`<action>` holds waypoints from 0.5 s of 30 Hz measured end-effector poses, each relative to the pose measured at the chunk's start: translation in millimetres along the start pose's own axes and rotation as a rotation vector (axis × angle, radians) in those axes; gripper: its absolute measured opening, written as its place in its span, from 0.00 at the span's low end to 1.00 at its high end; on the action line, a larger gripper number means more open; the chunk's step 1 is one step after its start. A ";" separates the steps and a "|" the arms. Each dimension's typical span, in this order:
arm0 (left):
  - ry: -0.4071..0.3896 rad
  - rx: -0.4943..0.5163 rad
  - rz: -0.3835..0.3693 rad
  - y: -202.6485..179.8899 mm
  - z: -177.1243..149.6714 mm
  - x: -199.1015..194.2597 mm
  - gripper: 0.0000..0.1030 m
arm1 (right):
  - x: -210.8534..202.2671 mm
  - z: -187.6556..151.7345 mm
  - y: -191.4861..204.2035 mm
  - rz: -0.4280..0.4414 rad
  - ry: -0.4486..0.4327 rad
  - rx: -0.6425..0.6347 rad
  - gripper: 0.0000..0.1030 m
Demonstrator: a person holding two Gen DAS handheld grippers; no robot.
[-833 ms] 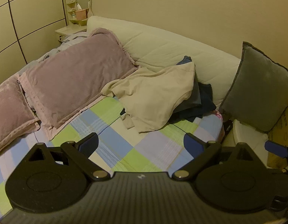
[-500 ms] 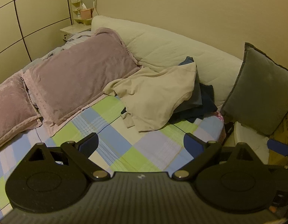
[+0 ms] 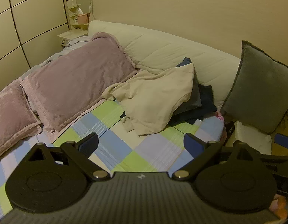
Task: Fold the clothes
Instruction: 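Move both tools toward the cream shirt on the clothes pile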
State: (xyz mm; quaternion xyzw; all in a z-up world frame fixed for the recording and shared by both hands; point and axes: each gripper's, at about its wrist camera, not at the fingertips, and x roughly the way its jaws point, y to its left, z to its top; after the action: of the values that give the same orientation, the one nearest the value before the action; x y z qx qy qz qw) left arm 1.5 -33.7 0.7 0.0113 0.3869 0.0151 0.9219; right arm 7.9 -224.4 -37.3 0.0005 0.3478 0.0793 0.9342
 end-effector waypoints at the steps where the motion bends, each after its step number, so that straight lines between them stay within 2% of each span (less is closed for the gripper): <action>1: 0.001 0.002 -0.004 -0.1 1.7 1.2 0.94 | -1.6 -0.6 0.4 -0.009 -0.001 0.006 1.00; 15: -0.002 0.035 -0.019 39.7 17.0 9.9 0.94 | 3.7 17.8 30.2 -0.045 -0.014 0.061 1.00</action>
State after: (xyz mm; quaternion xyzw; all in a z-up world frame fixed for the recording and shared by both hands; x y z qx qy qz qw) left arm 19.8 6.2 6.9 0.0237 0.3864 -0.0002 0.9220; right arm 17.8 -193.1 -24.5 0.0218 0.3432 0.0477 0.9378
